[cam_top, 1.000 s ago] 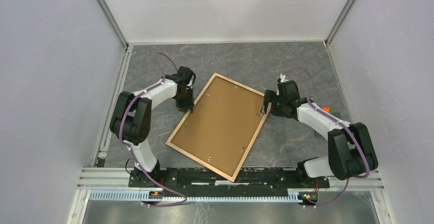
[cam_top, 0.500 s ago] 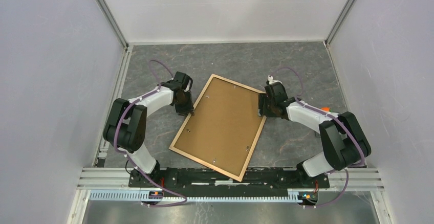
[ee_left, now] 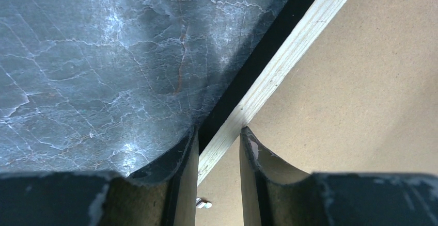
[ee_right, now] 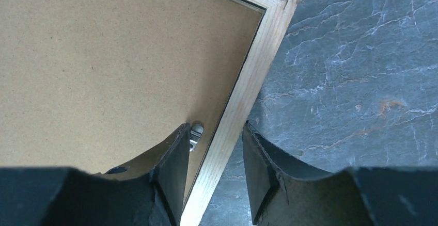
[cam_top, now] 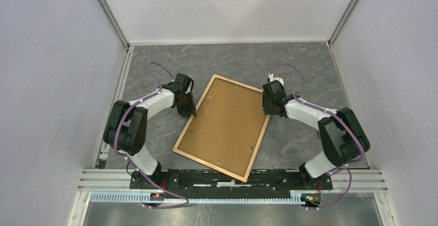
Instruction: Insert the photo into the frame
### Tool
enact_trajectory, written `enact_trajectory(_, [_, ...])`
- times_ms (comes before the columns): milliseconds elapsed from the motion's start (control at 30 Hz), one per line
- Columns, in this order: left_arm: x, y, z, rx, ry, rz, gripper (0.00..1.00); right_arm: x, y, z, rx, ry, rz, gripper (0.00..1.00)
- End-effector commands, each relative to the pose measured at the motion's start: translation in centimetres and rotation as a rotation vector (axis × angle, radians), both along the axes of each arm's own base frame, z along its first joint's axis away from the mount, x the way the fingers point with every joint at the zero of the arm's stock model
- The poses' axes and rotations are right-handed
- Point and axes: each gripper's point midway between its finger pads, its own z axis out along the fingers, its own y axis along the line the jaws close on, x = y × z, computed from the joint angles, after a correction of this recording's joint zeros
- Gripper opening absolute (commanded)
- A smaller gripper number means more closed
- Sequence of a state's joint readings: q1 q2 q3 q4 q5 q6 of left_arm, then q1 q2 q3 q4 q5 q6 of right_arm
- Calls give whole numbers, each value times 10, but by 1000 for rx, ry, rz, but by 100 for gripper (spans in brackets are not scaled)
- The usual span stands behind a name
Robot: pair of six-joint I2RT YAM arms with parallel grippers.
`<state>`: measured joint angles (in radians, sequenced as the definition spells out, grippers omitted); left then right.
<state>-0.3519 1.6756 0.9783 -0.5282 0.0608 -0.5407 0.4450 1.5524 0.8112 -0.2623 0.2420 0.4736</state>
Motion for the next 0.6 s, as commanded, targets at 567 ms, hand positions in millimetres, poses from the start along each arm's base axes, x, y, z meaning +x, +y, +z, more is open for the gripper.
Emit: enact_trajectory(567, [-4, -12, -42, -127, 142, 451, 2, 72, 51, 28, 85, -83, -166, 12])
